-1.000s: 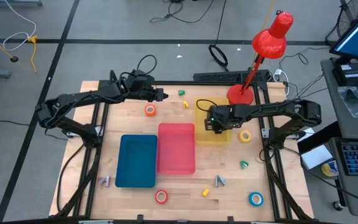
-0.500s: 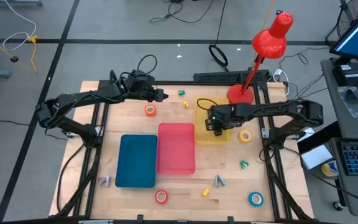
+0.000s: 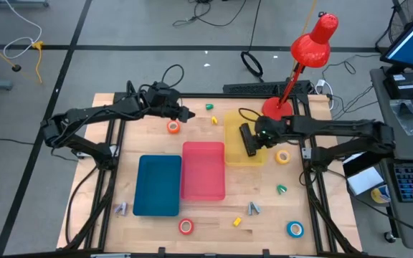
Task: Pick and place Stapler, Stapler remover, tape
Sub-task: Put the blue stapler into the yellow bin
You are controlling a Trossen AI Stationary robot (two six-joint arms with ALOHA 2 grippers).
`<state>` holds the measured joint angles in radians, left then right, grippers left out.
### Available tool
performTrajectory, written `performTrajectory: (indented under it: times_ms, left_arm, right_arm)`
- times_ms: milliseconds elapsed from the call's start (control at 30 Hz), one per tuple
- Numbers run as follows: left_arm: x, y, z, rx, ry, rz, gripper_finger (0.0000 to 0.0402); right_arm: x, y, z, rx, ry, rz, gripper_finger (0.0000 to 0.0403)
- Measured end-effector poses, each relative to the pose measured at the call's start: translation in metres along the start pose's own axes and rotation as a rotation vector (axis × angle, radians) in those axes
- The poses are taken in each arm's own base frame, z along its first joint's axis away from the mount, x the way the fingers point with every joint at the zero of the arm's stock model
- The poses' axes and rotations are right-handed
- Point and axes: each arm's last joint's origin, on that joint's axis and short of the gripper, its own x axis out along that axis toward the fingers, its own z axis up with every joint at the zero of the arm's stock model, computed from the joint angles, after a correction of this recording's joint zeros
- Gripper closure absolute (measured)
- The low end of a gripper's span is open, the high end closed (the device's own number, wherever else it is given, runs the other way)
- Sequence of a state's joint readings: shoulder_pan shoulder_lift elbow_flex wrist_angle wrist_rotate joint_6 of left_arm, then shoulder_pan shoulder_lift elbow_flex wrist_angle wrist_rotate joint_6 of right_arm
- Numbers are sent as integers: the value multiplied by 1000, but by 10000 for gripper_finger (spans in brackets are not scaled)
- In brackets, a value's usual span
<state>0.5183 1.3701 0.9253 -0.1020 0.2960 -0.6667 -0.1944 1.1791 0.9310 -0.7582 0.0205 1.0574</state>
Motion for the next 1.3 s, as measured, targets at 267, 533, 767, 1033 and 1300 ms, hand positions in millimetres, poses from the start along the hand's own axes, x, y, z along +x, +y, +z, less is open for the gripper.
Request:
performTrajectory:
  times_ms: [267,533,767,1033,1300]
  left_arm:
    - [3,-8,-7,134,33,-39,256]
    - [2,-5,-8,287,52,-19,256]
    - [-7,28,-7,277,102,294,256]
    - [-20,53,-1,443,156,542,256]
    - [-47,57,37,625,134,797,256]
  right_arm:
    - [-32,1,-17,-294,-27,141,233]
    - [-55,-9,-28,-459,-186,180,239]
    - [-59,-33,-40,-448,-305,315,243]
    - [-48,-59,-51,-399,-462,542,243]
    - [-41,-72,-57,-359,-582,712,242]
